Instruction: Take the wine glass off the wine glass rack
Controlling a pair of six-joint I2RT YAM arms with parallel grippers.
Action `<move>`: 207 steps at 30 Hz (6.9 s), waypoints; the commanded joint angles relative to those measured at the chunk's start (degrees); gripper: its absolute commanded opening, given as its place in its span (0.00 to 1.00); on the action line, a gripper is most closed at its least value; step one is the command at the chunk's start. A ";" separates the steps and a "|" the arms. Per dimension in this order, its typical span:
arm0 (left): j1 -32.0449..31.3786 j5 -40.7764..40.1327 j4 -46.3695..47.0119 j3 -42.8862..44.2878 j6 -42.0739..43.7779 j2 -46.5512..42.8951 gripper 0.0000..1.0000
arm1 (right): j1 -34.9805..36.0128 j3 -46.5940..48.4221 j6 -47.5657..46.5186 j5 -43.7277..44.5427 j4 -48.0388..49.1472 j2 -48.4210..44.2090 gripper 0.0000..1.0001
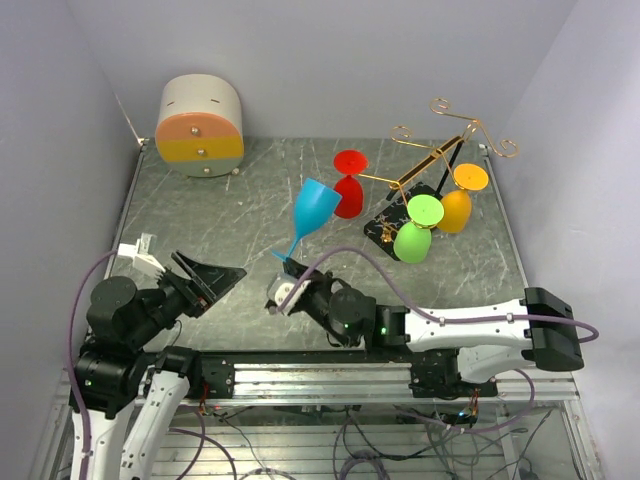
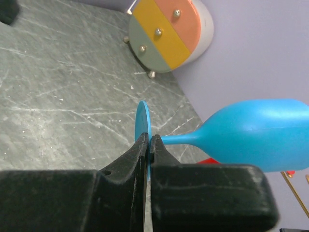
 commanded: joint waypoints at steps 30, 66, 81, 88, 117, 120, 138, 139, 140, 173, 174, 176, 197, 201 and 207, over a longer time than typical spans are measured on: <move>0.48 8.19 9.48 -9.93 -10.85 2.74 0.82 | 11.79 -4.61 -13.79 0.12 27.09 6.06 0.00; 0.54 -6.74 13.12 -18.52 -9.32 -4.77 0.07 | 19.76 11.91 25.97 24.14 -35.09 -15.98 0.49; 0.52 -7.52 14.65 -18.46 -4.27 -9.64 0.07 | -21.73 64.30 43.73 -37.93 -72.21 7.60 0.52; 0.55 -8.34 13.20 -15.59 -2.07 -7.32 0.07 | -23.13 66.28 44.59 -48.04 -73.53 9.80 0.55; 0.50 -13.44 8.07 -13.16 -0.35 -7.12 0.34 | -26.81 67.12 43.07 -47.23 -75.32 18.44 0.00; 0.54 -24.76 -1.52 -8.02 4.46 -5.50 0.53 | -30.53 68.67 44.30 -46.92 -74.19 19.88 0.00; 0.51 -43.61 0.19 0.93 28.82 3.65 0.52 | -33.55 93.68 48.13 -33.20 -75.56 54.01 0.00; 0.50 -43.33 0.55 0.21 29.07 3.64 0.52 | -32.60 94.29 47.69 -31.28 -76.00 55.06 0.00; 0.54 -43.12 0.91 -0.39 29.12 3.57 0.52 | -31.89 95.06 47.38 -29.89 -76.32 56.06 0.00; 0.55 -42.09 2.26 -2.09 28.42 3.07 0.52 | -29.06 88.62 47.72 -25.31 -67.12 52.48 0.43; 0.53 -42.09 2.28 -2.16 28.42 3.03 0.52 | -29.06 87.96 47.80 -24.90 -66.70 50.96 0.43; 0.53 -42.07 2.12 -2.16 28.42 3.08 0.52 | -29.13 86.37 48.09 -24.28 -65.72 47.69 0.43; 0.53 -41.09 2.30 -2.10 28.77 4.22 0.51 | -64.23 43.01 72.92 -33.07 -56.49 -7.48 0.43; 0.40 -40.76 2.38 -2.16 28.86 4.57 0.51 | -69.48 39.25 74.66 -26.83 -60.18 -13.35 0.47; 0.33 -40.55 2.47 -2.20 29.02 4.89 0.50 | -81.70 34.87 73.13 -32.86 -62.73 -15.37 0.47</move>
